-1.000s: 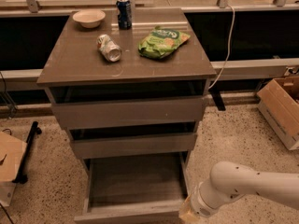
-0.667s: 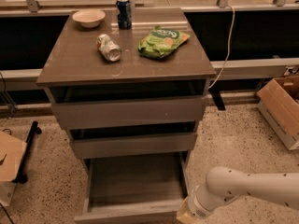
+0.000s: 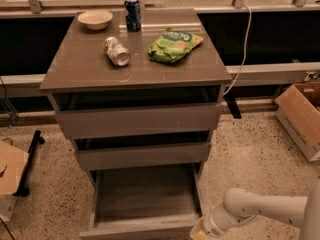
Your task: Close bottom drawer
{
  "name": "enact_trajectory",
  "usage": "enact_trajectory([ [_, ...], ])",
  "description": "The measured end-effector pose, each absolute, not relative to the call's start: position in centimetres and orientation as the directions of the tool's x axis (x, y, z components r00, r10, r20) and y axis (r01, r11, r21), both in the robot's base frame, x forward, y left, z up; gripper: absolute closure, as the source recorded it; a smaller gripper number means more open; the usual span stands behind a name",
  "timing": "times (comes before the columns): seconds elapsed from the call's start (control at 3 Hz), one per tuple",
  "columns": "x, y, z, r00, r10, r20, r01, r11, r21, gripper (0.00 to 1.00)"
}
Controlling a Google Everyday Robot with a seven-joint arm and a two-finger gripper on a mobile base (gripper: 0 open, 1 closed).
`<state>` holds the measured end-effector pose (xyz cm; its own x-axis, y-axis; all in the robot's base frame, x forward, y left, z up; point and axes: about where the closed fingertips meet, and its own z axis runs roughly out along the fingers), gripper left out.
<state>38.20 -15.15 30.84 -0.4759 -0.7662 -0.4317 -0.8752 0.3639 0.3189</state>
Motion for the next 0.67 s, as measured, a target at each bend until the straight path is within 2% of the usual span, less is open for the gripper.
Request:
enact_trajectory([
  [0.67,38.5,-15.2,28.5,-0.509,-0.749,-0.425,-0.857,0.391,0.336,1.00],
])
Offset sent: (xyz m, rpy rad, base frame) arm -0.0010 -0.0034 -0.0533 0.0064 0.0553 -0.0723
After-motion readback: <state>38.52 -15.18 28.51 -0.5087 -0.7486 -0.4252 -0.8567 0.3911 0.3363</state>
